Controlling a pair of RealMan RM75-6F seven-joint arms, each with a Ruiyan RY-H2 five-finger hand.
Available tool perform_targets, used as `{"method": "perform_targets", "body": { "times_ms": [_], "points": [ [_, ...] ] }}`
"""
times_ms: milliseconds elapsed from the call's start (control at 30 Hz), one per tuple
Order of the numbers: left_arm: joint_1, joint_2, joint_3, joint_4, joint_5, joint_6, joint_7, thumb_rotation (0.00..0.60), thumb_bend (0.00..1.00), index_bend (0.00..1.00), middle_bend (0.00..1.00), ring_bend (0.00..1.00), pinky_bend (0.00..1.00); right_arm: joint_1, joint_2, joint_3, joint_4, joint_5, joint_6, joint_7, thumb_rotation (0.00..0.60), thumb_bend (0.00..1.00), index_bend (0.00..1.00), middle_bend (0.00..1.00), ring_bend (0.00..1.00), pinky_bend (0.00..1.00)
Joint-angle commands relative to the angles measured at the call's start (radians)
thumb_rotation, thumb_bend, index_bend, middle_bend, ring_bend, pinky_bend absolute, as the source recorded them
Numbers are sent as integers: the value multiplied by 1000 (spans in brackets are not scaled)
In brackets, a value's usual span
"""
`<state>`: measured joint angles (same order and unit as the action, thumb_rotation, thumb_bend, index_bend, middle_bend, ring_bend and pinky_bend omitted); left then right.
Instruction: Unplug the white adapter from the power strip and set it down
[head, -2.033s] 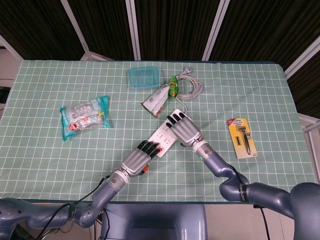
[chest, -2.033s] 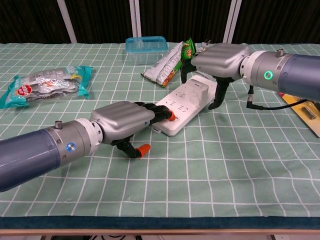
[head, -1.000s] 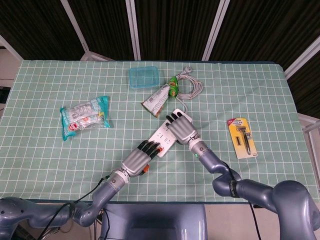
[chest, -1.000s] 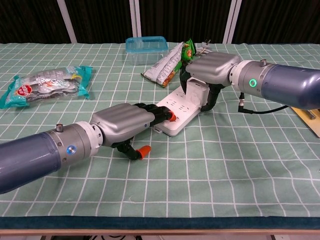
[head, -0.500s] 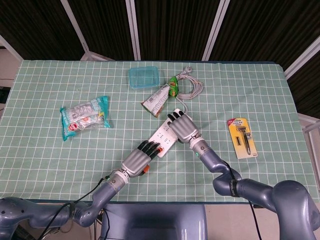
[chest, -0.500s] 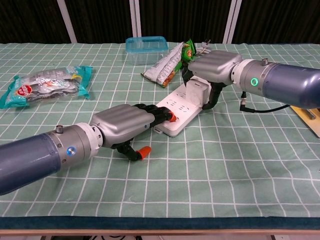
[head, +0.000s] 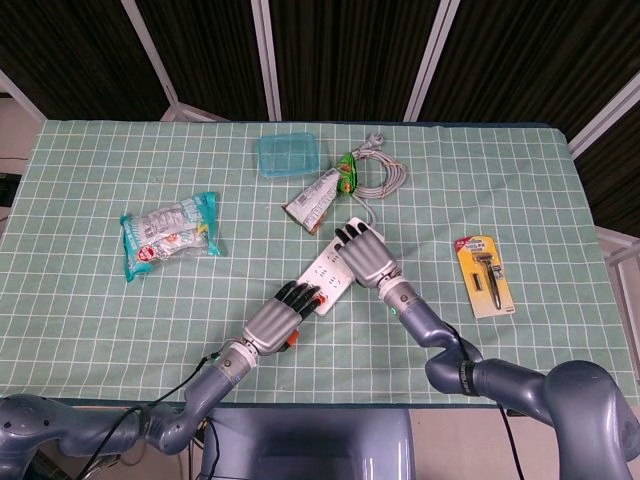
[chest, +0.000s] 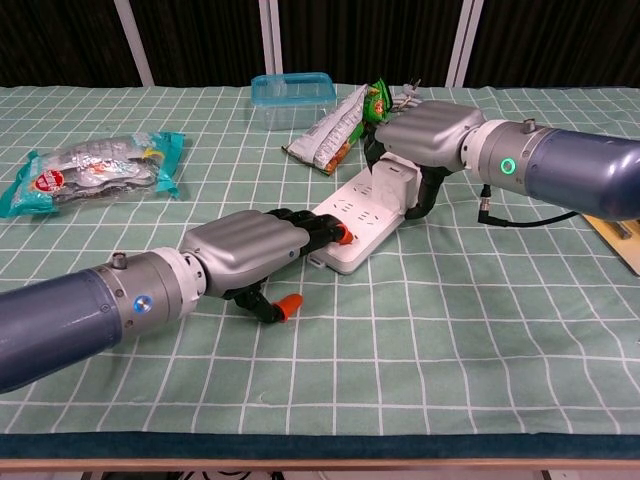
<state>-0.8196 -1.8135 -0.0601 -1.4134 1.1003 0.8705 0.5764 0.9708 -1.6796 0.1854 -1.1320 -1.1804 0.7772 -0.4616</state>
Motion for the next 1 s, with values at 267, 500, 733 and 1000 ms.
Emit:
{"method": "perform_targets", "body": {
  "times_ms": [267,500,733,1000],
  "points": [
    [0,-6,2,9,-6,-2,-2,600,457,99,47,18,101,-1,2,-5,-7,-3,11,-10,600,620,667,201,190,260],
    [-1,-6,3,7,-12,-8,-2,600,456,99,45,18,106,-1,28,10,-56,21,21,-30,600,628,695,201,190,259],
    [-2,-7,3,2,-14,-5,1,600,457,99,45,18,106,-2,65,19,-113,44,40,-71,600,628,703,201,190,259],
    [0,-2,2,-10,-16,5,6,600,457,98,45,18,106,-6,97,25,-169,63,65,-105,600,628,705,201,190,258]
  ]
}}
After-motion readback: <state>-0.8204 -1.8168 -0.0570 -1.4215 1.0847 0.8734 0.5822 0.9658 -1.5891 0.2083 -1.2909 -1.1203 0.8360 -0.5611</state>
